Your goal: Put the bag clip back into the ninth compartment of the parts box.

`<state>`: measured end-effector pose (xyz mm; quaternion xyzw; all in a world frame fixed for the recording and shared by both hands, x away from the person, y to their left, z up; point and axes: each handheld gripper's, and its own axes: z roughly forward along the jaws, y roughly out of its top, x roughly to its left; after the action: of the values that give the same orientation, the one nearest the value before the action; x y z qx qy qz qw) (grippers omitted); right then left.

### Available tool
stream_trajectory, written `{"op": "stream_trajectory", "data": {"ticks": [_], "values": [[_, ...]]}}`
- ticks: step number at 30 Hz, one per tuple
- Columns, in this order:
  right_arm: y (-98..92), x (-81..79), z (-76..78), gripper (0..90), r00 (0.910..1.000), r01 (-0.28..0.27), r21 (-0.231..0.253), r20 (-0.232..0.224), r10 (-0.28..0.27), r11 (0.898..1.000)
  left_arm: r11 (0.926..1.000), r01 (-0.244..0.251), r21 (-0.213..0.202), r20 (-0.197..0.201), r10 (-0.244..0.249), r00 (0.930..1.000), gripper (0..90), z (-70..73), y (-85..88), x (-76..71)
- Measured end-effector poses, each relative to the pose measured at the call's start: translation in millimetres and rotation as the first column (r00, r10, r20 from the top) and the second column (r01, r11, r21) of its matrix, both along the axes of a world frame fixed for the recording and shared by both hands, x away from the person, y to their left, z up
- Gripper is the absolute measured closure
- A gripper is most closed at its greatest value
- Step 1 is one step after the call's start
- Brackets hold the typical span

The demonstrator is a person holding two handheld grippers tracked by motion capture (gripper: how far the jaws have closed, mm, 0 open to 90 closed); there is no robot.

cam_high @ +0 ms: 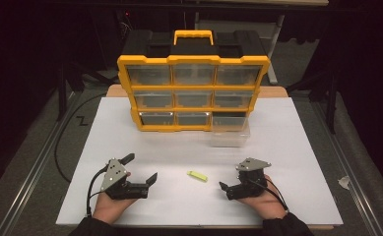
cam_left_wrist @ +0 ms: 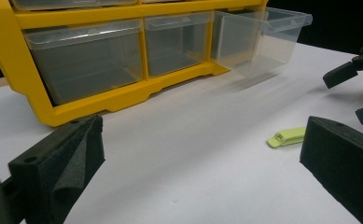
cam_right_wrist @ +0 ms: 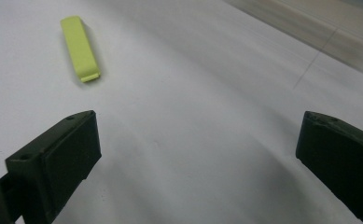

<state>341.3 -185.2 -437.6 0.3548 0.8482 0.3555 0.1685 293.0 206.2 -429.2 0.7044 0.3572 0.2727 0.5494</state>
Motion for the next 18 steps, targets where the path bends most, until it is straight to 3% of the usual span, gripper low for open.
{"op": "stream_trajectory", "data": {"ticks": [12,18], "values": [[16.2,-2.5,-2.2,1.5,0.9972,-0.075,-0.024,-0.009,0.075,0.997,1.0000,0.002,-0.002,0.002,-0.002,1.0000,0.2,0.1,0.1,-0.1],[22.9,-3.6,-0.7,3.1,0.9940,-0.109,-0.007,-0.009,0.109,0.994,1.0000,0.003,-0.001,0.002,-0.003,1.0000,0.2,0.0,0.0,0.1]]}}
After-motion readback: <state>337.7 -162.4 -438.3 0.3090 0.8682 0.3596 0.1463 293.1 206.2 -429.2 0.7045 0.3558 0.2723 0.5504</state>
